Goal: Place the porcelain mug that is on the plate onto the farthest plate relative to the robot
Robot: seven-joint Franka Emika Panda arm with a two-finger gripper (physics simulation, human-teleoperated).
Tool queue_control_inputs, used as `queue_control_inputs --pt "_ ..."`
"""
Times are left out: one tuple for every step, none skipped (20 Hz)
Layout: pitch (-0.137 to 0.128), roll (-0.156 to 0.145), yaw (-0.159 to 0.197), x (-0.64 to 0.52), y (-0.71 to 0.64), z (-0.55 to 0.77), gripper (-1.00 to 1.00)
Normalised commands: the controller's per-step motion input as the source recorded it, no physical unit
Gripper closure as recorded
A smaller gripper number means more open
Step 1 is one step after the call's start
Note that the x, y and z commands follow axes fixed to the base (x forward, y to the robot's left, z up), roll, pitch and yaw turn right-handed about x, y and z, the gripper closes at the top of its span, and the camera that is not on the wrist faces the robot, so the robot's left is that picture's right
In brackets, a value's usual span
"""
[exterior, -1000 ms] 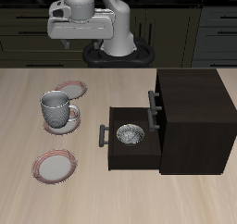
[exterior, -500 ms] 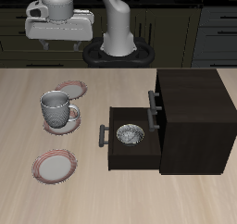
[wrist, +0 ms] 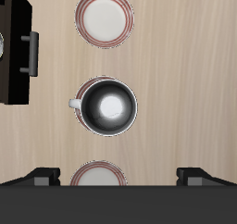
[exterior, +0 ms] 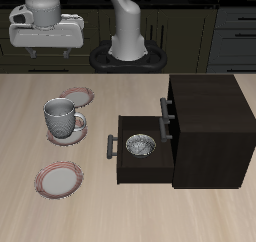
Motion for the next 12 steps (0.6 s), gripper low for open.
queue_control_inputs --pt "-0.087 -0.092 -0.026 0.05 -0.73 0.04 -1.00" --pt "-0.002 -0.038 -0.014 0.11 -0.42 -0.04 -1.00" --pt "-0.042 -0.003 -0.029 0.04 -0.22 0.05 -1.00" --pt "-0.082 0.013 0.017 0.07 -0.18 0.02 -1.00" --pt "-0.076 -0.108 -0.052 0.08 -0.38 0.12 -1.00" --pt "-0.141 0.024 0.042 -0.04 0.01 0.10 -1.00" --pt "-0.090 -0.125 -0.075 0.18 -0.47 0.12 -1.00" --pt "-0.095 -0.020 -0.020 0.03 -0.05 0.05 -1.00" --pt "-0.074 -0.008 0.032 0.09 -0.08 0.00 -1.00" --pt "-0.116 -0.164 -0.011 0.29 -0.41 0.01 -1.00" --pt "-0.096 -0.055 -0.073 0.35 -0.41 0.08 -1.00" --pt "-0.006 -0.062 -0.055 0.30 -0.21 -0.03 -1.00"
